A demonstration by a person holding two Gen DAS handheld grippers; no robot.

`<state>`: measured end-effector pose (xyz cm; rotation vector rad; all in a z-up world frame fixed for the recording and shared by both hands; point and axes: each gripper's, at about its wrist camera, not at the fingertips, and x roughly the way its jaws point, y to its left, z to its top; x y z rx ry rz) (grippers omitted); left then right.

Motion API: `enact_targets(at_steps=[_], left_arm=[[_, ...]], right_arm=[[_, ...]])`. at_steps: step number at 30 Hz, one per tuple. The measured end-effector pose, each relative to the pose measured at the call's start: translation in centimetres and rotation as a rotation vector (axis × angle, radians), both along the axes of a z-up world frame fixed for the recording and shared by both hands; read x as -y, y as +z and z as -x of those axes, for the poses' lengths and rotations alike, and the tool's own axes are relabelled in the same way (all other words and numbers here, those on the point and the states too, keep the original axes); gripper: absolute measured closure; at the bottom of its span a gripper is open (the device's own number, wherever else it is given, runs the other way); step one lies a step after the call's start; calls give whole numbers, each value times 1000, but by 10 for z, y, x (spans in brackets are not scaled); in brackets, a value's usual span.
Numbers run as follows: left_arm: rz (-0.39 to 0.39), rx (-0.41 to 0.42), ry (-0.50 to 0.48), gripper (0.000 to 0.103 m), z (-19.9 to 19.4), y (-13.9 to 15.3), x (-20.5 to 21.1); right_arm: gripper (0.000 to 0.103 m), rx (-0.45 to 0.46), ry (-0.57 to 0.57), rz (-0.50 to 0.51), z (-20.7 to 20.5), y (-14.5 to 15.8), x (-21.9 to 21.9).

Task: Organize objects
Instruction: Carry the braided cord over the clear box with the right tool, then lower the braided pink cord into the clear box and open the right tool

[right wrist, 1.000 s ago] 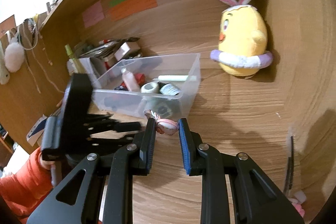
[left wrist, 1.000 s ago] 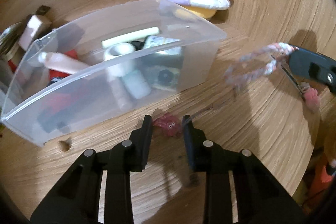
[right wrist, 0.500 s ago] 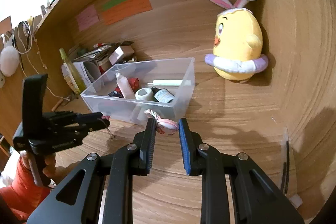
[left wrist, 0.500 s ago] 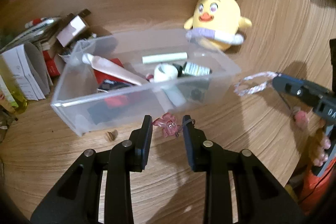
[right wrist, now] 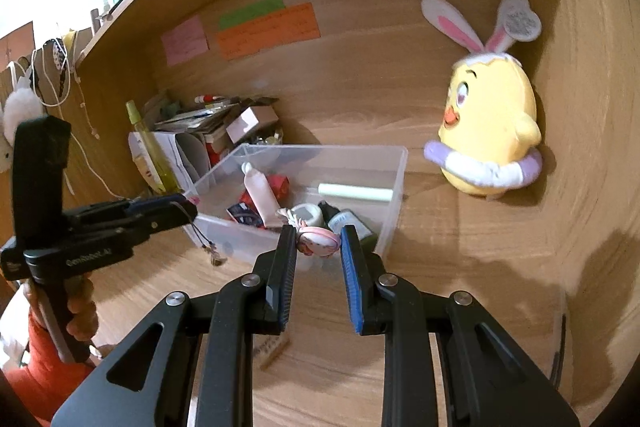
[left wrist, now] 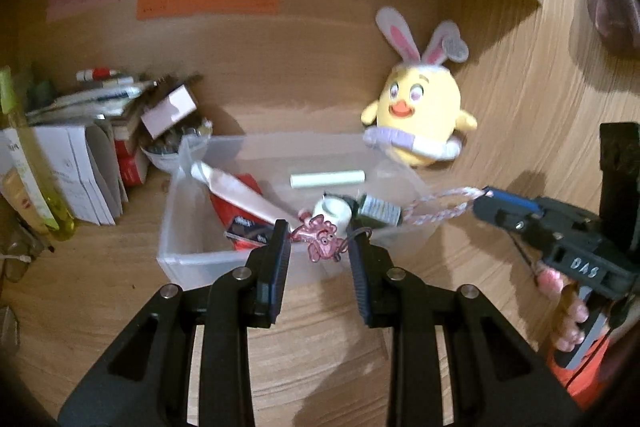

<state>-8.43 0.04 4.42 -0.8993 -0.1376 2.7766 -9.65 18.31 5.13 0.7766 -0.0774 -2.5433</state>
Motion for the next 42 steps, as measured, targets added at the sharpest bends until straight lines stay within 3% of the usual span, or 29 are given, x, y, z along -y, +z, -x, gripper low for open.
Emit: enact_targets(at_steps=[14,21,34,42], left_arm=[[-24,-61,81,74,20,26,21],[-32,-4,122,74,43,9,33],[-26,118,141,74,72,-32,42],[11,130,152,73,76,-40,37]], right_arm=[[83,-42,21,-31,27,20,36],[83,-4,33,-59,46,11,57],[83,122,81,-102,70,-33,79],[83,143,44,-116,77,-40,76]])
